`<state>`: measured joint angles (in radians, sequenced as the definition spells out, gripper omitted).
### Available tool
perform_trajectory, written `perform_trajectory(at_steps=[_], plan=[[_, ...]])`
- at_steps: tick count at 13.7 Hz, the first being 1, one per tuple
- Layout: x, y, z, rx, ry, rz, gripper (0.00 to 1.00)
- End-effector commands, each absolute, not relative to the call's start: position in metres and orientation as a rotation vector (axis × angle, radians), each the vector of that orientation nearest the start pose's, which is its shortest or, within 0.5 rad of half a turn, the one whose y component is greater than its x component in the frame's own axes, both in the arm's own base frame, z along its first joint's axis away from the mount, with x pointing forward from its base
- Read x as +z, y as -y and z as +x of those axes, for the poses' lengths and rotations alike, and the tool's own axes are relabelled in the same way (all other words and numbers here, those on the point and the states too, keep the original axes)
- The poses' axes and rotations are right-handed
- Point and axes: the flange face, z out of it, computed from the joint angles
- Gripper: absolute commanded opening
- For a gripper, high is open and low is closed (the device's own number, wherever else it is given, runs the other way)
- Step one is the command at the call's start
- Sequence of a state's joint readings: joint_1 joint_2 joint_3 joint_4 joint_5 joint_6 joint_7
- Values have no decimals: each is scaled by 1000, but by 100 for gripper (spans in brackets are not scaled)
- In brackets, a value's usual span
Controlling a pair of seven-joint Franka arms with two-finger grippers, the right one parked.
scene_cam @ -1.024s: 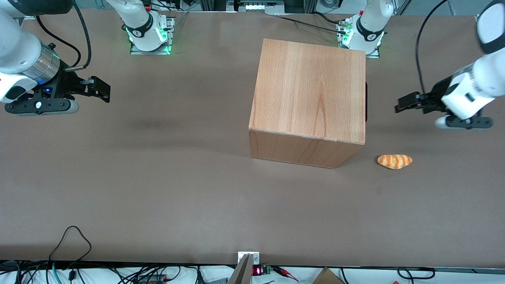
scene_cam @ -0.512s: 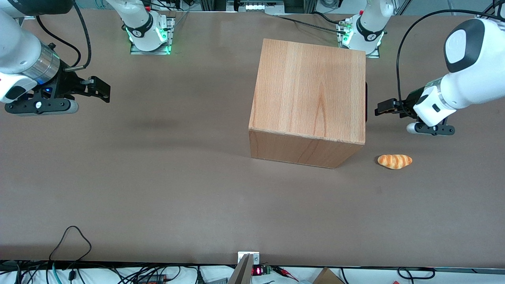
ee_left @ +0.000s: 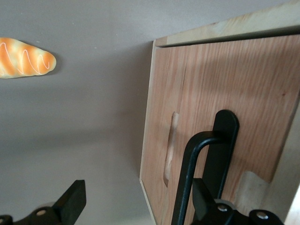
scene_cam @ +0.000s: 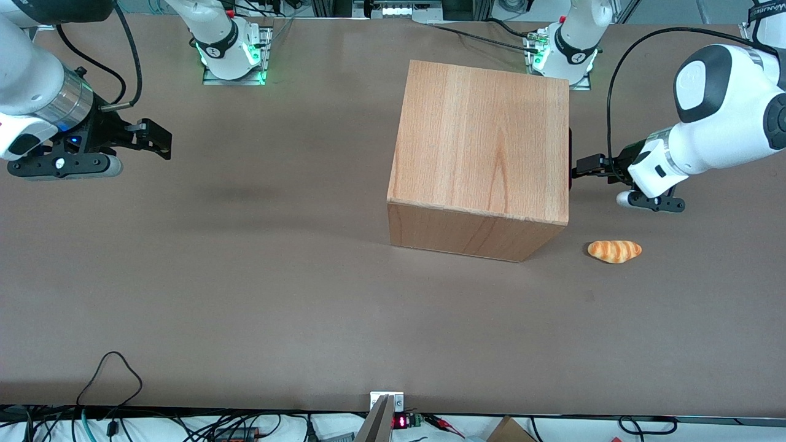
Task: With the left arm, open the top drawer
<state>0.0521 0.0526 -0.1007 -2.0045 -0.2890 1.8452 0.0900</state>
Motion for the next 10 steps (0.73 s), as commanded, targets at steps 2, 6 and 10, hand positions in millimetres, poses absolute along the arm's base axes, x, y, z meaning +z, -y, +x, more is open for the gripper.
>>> perform_trajectory(at_steps=[2,6,10], plan=[[416,49,532,337,-107,-3444,100],[409,49,530,354,-159,-3447,100],[402,48,527,367,-203,-3447,100]])
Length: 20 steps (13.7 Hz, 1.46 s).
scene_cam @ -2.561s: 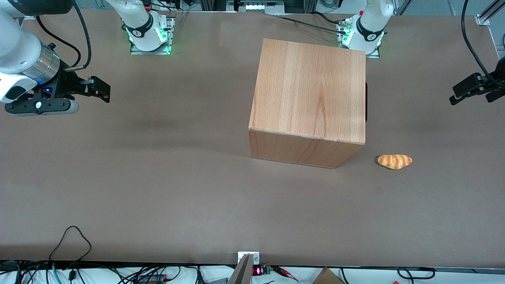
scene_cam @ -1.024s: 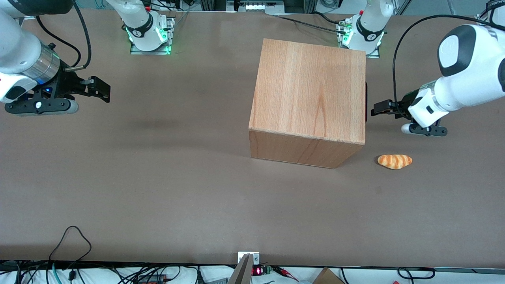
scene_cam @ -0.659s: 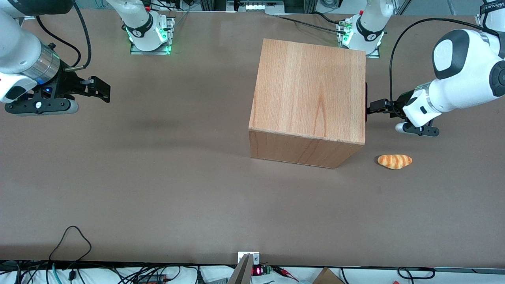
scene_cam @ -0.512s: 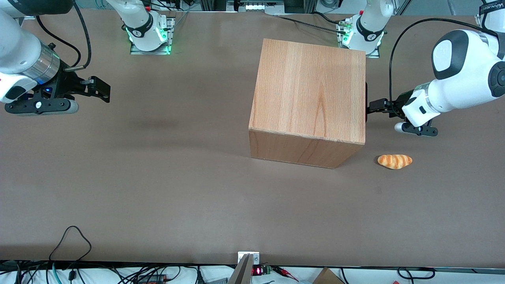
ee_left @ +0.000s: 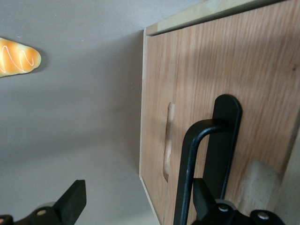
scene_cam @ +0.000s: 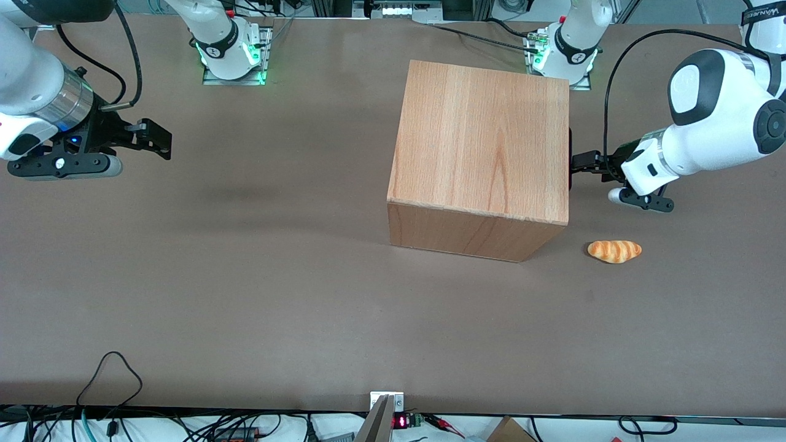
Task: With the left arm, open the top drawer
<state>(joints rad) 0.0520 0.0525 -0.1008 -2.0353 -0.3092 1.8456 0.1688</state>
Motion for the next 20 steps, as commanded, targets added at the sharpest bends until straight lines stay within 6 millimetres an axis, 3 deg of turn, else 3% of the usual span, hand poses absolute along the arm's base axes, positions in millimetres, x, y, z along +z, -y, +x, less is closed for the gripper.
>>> perform_trajectory(at_steps=[1,9,16,20], plan=[[400,49,526,378,-204,-3445,100],[380,39,527,398,-252,-3444,100],[374,-1,531,384,-133,-3450,100],[376,-41,530,366,-58,-3410,100]])
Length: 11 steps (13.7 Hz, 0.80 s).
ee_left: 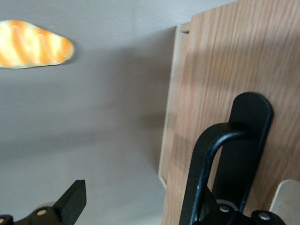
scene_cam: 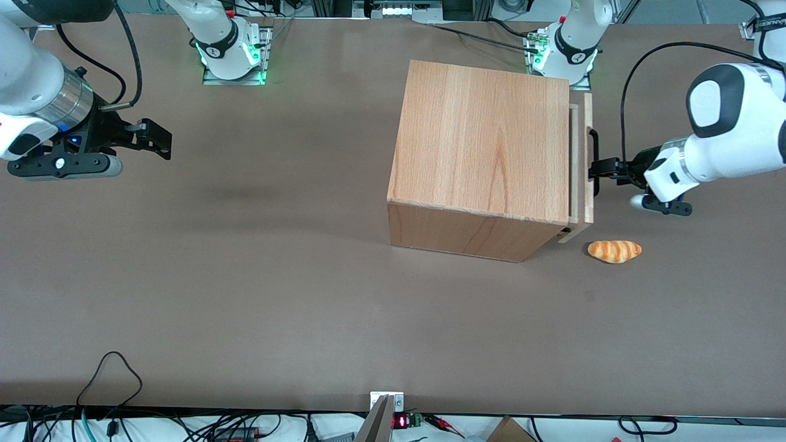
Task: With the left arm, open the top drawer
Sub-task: 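Pull the drawer outward from the cabinet with the left gripper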
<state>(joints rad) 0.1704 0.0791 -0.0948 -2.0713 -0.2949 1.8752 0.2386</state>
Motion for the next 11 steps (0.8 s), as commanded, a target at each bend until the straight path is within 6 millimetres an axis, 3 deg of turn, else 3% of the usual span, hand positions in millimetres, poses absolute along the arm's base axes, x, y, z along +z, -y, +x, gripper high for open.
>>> perform_trajectory(at_steps=[1,11], plan=[[377,-51,529,360,-28,-3411,100],[389,-157,518,275,258,-3382,100]])
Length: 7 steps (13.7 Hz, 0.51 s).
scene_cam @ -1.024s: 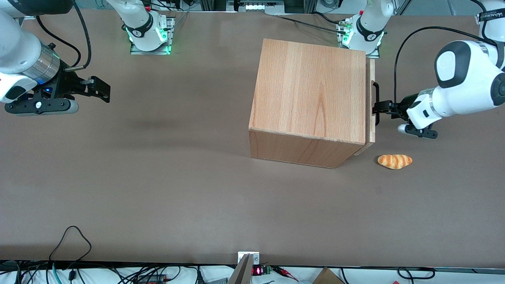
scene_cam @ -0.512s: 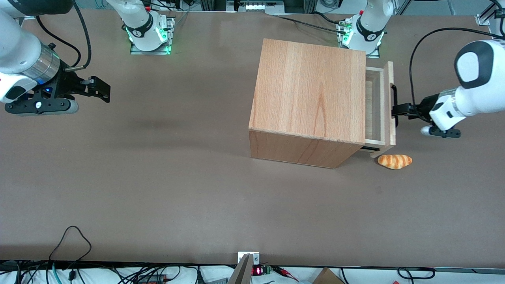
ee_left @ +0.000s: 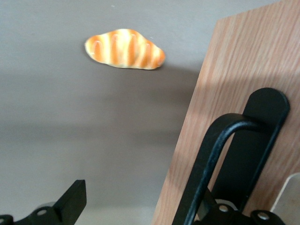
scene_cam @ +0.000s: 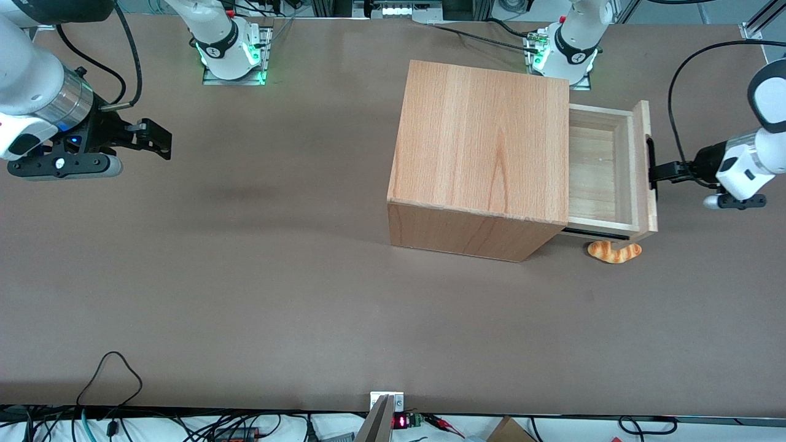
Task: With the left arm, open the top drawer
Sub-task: 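Pull the drawer outward from the cabinet with the left gripper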
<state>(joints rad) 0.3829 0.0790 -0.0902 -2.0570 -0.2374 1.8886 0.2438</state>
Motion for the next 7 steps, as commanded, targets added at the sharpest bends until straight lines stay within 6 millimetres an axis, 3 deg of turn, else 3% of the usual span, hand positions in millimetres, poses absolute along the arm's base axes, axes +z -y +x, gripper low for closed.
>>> perform_trajectory(at_steps=[1,5,7], plan=[[391,-161,520,266,267,-3382,100],[406,-171,523,243,331,-3377,100],[425,-178,527,223,342,-3378,100]])
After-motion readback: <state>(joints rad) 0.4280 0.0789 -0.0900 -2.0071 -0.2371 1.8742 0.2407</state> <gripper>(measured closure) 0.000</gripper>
